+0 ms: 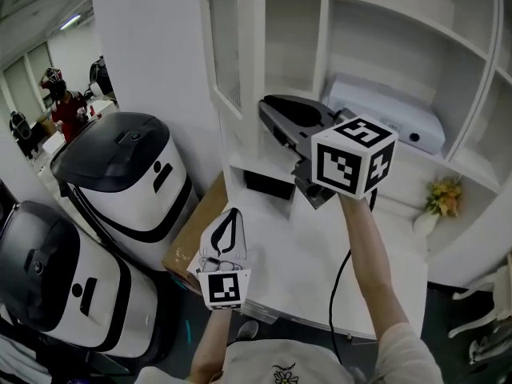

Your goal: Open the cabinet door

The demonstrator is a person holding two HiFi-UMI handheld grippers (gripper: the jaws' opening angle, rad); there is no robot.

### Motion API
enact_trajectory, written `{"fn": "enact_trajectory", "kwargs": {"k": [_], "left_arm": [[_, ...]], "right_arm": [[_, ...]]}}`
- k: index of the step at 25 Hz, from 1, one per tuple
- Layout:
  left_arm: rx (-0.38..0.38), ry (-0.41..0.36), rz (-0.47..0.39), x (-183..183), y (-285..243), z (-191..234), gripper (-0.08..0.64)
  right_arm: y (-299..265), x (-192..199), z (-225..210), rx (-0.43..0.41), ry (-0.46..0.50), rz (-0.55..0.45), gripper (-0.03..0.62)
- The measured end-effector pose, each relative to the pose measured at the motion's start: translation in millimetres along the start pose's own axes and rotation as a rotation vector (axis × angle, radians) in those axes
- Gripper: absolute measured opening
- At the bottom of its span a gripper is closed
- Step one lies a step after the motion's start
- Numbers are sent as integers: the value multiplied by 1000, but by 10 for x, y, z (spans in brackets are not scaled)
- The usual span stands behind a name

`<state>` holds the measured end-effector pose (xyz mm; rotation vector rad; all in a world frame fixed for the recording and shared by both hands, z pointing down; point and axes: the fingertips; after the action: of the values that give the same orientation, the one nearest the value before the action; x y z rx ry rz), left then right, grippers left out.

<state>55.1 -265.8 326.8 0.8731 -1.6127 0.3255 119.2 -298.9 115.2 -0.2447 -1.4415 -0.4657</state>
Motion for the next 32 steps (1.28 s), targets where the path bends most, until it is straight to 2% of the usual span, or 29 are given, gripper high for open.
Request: {"fn": "enact_trajectory", "kwargs": {"k": [8,19,32], "left_arm": [[-66,-1,20,30,216,177,8],[-108,-15,22,2,307,285,8],[-197,-16,40,73,569,603,8]], "right_arm": [[-68,-8,152,29,12,-2,35],[-202,-18,394,-42,-2,-23,32],[-384,-41,641,-48,-52,-28,34]]}}
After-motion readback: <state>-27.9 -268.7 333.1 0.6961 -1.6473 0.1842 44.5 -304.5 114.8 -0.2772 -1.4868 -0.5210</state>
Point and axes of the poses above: the fingertips, and each gripper's own axes: y backward along the fingers, z to its left, x out of its underside, and after that the axes turned 5 degrees about x, right-handed
